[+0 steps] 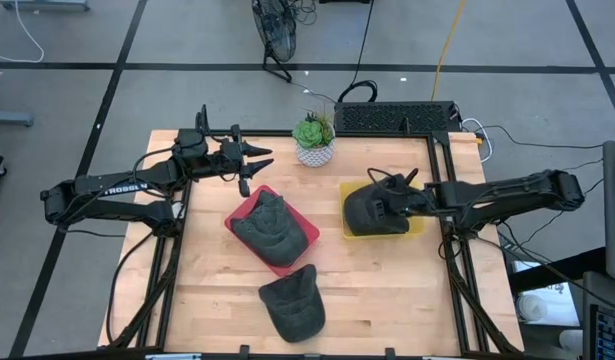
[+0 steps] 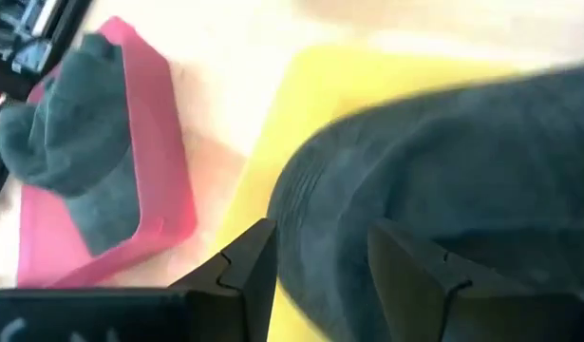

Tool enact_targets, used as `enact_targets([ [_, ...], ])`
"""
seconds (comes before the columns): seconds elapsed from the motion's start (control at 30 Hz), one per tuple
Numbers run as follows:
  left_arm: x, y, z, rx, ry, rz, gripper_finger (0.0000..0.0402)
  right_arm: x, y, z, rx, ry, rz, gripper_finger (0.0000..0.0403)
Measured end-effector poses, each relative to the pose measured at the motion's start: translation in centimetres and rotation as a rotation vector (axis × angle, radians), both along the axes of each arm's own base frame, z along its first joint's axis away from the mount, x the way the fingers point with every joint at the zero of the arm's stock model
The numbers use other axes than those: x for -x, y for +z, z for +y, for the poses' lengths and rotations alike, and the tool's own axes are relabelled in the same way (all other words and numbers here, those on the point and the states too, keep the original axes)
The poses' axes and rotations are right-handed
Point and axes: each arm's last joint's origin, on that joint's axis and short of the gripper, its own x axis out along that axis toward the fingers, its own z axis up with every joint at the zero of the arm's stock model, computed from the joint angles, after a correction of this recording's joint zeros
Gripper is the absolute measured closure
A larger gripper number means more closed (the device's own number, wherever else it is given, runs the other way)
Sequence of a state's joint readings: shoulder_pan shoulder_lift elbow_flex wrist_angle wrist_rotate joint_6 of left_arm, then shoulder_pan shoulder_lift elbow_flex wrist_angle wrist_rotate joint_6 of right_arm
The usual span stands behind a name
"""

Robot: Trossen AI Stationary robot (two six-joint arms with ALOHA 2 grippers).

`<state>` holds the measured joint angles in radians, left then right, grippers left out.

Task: Pick & Place hat
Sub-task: Put the top black cap into the yellow bin

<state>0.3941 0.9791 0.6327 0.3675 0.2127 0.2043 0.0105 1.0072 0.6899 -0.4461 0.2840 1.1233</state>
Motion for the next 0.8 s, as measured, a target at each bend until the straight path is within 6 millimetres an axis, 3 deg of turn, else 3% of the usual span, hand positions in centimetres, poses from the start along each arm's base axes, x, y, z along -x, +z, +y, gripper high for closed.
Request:
enact_targets([
  [0.57,0.0,0.0,0.0,0.000,-0.001,0.000,0.0293,-2.4,-3.6,0.5,-0.033,0.088,0.177,0.0303],
  [0.8,0.0,0.0,0.0,-0.001,-0.001,0.000,0.0293,-1.7,-1.8,0.1,-0.006,0.104,0.077,0.0310],
])
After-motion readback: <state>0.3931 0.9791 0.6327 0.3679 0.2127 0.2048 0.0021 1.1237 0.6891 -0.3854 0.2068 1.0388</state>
